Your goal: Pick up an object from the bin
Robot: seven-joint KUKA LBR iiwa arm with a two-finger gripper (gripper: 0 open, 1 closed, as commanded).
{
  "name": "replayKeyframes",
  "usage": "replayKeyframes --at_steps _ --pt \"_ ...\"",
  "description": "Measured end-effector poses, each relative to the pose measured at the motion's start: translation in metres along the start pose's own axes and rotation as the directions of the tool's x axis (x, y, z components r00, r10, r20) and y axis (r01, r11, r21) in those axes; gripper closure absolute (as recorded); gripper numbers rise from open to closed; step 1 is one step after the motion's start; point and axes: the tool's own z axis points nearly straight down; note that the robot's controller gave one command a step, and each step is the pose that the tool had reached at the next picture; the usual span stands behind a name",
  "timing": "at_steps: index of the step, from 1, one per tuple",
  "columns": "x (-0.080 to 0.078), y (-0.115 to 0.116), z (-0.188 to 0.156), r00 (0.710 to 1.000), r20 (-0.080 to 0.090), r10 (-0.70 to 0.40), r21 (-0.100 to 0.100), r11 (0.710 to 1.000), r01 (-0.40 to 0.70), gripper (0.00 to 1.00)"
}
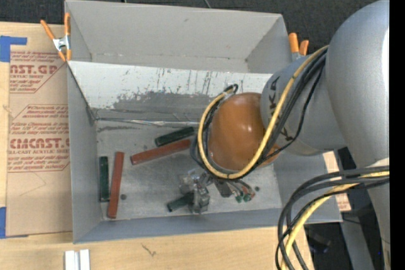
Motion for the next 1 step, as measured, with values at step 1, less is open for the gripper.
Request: replayKeyframes --at_steps 1 --pt "-0.0269 0.0163 -0.1498 0.999 0.001 -0.035 0.002 0.999 0.035 1.00"
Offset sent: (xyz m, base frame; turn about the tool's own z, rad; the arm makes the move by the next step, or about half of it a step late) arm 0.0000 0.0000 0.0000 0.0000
